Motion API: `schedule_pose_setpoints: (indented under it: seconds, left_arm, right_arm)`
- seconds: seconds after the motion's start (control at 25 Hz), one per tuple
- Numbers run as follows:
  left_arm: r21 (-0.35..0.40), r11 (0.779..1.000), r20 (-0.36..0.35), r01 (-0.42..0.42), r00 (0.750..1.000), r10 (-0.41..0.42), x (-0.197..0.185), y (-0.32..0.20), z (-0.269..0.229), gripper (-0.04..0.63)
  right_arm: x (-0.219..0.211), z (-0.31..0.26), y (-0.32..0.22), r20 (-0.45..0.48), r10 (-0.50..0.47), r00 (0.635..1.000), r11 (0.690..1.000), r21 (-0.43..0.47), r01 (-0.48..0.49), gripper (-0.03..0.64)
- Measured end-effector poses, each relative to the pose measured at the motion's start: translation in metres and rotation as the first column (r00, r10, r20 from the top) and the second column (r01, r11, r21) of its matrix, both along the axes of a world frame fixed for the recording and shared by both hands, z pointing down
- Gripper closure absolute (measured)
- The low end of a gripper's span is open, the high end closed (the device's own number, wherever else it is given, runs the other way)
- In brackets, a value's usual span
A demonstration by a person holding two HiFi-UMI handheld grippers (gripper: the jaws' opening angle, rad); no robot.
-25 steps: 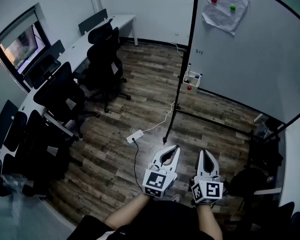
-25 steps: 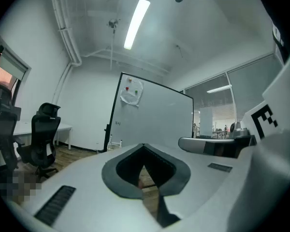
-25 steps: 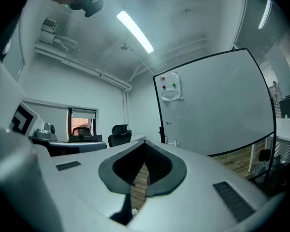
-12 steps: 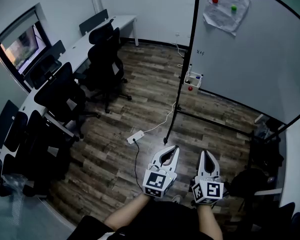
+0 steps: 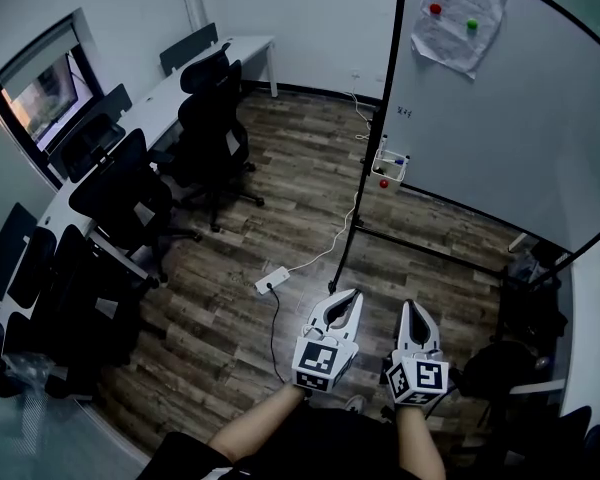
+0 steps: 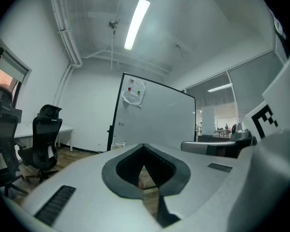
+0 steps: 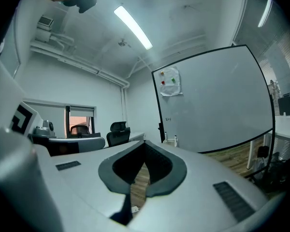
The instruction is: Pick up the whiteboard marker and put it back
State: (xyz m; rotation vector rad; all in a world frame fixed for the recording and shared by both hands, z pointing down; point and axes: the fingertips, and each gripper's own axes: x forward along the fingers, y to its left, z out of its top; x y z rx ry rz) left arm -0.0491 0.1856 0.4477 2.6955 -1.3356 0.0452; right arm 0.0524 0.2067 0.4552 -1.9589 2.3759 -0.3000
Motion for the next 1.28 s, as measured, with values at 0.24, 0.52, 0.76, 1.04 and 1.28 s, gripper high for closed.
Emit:
schedule_pose_setpoints:
  seconds: [0.24,0.52,0.76,1.04,1.28]
  left_arm:
    - [-0.001,1.000,-0.007,-0.013,1.000,0.013,-0.015,-0.010,0.001,0.588]
    - [-0.003,0.998,-0.007,-0.058,0.998,0.058,-0.032,-0.016,0.007,0.588]
    - [-0.025,0.997,-0.020,-0.075,0.997,0.074,-0.034,-0.029,0.013,0.588]
    - [-0.023,0.997,-0.005,-0.067,0.998,0.067,-0.011,-0.067,0.021,0.588]
    - [-0.006,1.000,0.006,-0.025,1.000,0.025,0.013,-0.113,0.026,0.588]
  right_arm:
    - [-0.008,0.002,-0.008,-0.044,0.033,0.998,0.999,0.007,-0.033,0.607]
    - [-0.021,0.000,-0.017,-0.027,0.073,0.997,0.997,0.010,-0.073,0.608]
    - [-0.022,0.008,-0.027,-0.018,0.104,0.994,0.995,-0.009,-0.104,0.607]
    - [-0.006,0.014,-0.069,0.005,0.091,0.996,0.996,-0.003,-0.091,0.607]
    - [0.022,0.023,-0.113,-0.009,0.070,0.997,0.997,-0.013,-0.070,0.607]
